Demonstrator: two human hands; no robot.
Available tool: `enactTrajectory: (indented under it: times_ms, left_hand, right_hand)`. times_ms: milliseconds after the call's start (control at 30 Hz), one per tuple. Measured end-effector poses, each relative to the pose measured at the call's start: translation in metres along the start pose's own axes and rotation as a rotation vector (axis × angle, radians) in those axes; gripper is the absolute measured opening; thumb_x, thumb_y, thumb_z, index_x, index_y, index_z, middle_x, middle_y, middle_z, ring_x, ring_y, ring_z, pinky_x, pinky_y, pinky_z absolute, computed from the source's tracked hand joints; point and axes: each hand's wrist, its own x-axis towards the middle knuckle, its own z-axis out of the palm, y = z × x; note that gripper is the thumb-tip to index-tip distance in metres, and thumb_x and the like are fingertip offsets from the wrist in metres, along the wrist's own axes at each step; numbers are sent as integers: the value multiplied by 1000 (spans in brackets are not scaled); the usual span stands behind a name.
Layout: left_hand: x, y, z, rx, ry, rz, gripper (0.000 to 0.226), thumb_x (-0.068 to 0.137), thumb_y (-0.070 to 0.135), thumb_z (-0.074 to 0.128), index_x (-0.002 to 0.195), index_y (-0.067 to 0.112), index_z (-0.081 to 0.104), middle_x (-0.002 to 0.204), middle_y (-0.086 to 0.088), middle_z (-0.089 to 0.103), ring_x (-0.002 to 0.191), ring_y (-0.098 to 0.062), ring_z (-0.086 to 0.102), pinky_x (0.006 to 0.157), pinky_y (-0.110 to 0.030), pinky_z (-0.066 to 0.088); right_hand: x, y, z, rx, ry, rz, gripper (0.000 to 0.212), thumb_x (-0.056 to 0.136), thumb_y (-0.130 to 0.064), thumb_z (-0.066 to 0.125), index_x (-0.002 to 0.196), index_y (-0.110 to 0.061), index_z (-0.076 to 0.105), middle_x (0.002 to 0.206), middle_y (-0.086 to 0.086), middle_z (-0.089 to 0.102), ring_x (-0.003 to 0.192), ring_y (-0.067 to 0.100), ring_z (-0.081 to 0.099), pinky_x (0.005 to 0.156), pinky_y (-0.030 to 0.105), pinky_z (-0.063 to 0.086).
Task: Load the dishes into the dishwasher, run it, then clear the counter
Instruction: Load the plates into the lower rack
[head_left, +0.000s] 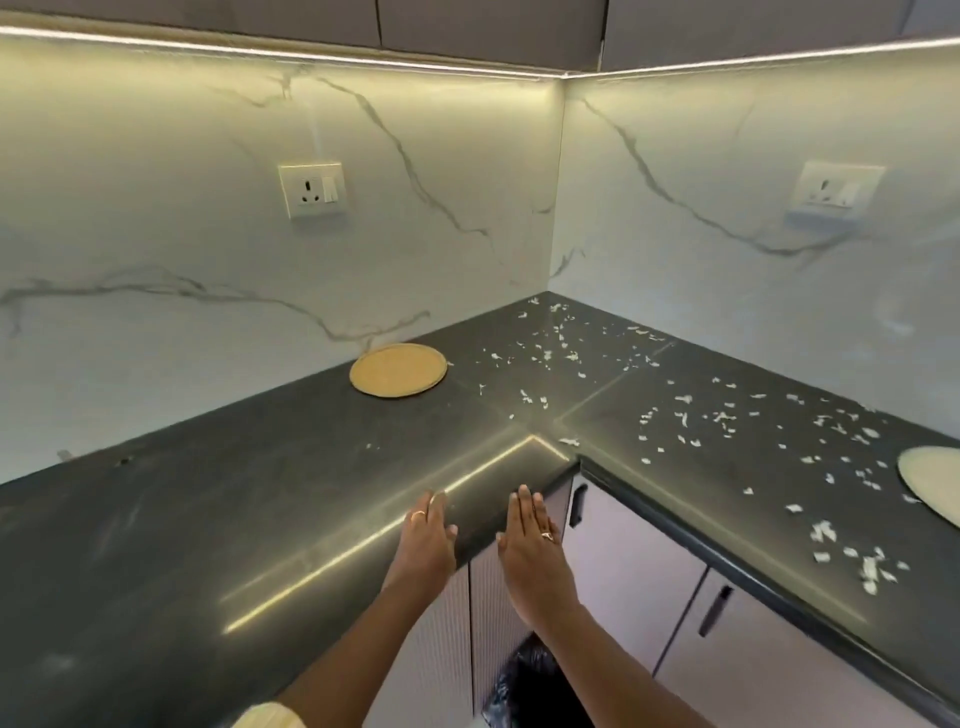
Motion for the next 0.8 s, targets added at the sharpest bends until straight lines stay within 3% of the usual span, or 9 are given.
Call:
enactTrajectory:
  times_ms: [100,333,500,633,733,800]
  left_hand:
    - [53,-16,-5,64,4,0,48,98,18,41,143,6,29,149,-11,29,138,-21,26,112,-28,20]
    - [195,-47,-19,230,-55,20,47,100,21,37,142,3,29,150,-12,30,139,-22,27,112,-27,18]
    - [291,-75,-17,260,-114,-48,40,99,20,39,135,4,37,140,-13,40,130,-24,37,106,-31,29]
    - [344,-92,-9,400,-146,13,34,99,17,35,131,7,40,136,-10,42,124,-22,40,101,-28,32]
    - [367,-100,2,473,-156,56,43,99,30,37,136,9,35,138,-10,41,123,-25,41,101,-33,36]
    - [374,-105,6,547,-128,32,46,97,40,39,132,10,40,134,-8,44,118,-26,45,92,-35,43]
  right_hand:
    - [50,16,6,-27,-19,19,54,103,-27,16,147,-4,-6,156,14,-8,144,28,-10,116,36,-2]
    - [162,44,25,-52,-78,60,56,102,-30,17,147,-5,-7,157,11,-10,144,25,-11,116,35,-3]
    - [239,62,47,-101,-153,85,57,103,-32,15,147,-5,-9,156,9,-12,144,24,-12,116,34,-2]
    - [278,72,67,-122,-203,78,57,102,-33,15,146,-6,-10,156,8,-14,144,24,-14,116,34,-4]
    - [293,80,82,-157,-249,66,58,102,-35,15,146,-7,-12,156,8,-15,143,24,-15,115,35,-7]
    - [298,82,89,-152,-251,81,59,102,-36,15,146,-8,-12,155,7,-17,143,23,-16,115,35,-7]
